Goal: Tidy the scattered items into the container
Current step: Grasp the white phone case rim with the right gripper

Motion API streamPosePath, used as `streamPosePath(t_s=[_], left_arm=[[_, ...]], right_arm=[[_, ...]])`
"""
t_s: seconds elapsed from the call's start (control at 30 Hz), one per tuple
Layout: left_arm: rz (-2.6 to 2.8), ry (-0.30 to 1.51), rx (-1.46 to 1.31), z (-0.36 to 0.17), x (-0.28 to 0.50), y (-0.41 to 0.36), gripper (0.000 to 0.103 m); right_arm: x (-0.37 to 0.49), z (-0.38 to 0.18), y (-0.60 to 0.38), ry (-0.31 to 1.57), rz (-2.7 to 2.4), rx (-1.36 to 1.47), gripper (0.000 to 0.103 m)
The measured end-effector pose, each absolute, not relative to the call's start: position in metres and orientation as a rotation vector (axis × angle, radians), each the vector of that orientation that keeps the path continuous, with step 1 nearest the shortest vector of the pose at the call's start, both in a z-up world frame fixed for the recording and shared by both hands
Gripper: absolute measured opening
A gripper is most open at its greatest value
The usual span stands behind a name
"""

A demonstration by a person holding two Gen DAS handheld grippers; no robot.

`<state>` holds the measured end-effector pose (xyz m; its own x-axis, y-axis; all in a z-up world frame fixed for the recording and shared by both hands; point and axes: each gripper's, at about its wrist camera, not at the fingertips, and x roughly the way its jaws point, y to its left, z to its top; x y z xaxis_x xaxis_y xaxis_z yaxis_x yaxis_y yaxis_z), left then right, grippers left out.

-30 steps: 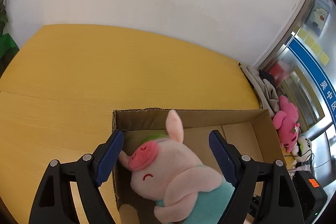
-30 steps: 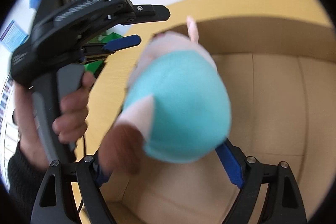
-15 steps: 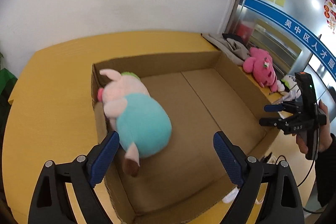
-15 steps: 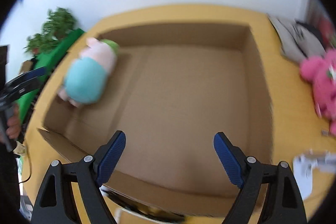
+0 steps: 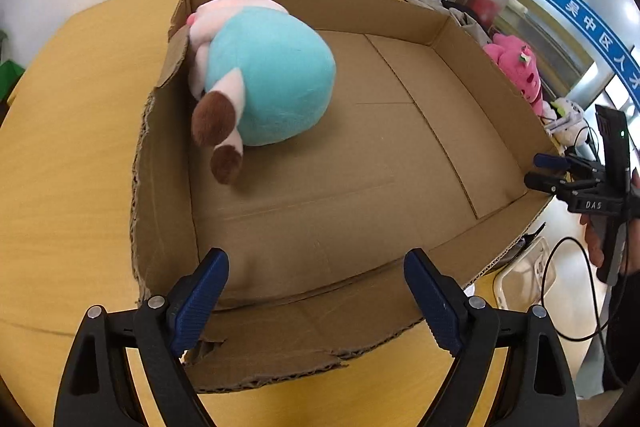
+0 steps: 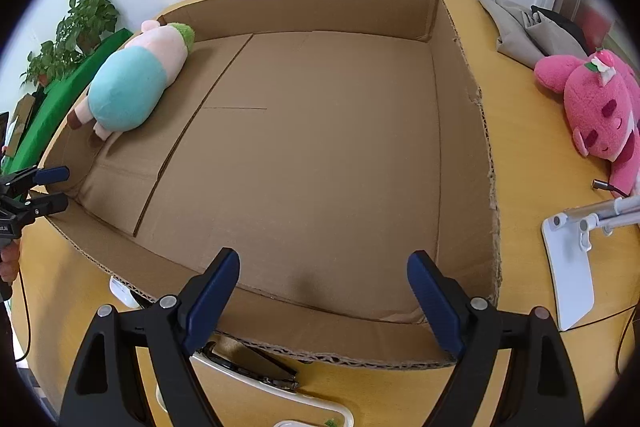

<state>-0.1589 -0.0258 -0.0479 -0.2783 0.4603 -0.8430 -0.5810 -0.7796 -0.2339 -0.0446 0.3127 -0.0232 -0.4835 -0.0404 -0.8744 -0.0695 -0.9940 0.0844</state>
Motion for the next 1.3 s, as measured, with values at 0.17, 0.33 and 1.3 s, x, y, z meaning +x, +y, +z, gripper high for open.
streamPosePath(t_s=[0.17,0.33,1.3], left_arm=[[2.097,0.136,-1.332,-0.048,-0.143,-0.033,0.092],[2.108,0.133,-1.327,-0.048,-0.124,-0.039,0.092],[1.823,0.015,-1.272,-0.090,0.056,0.075,0.086]], right_arm=[[-0.030,-0.026,0.297,0.175,2.686,-1.582,0.087],[-0.007,-0.028,0.298,0.169,2.697,-1.576,0.087],[0.128,-0.046,0.342,0.152,2.724,-1.457,0.084]])
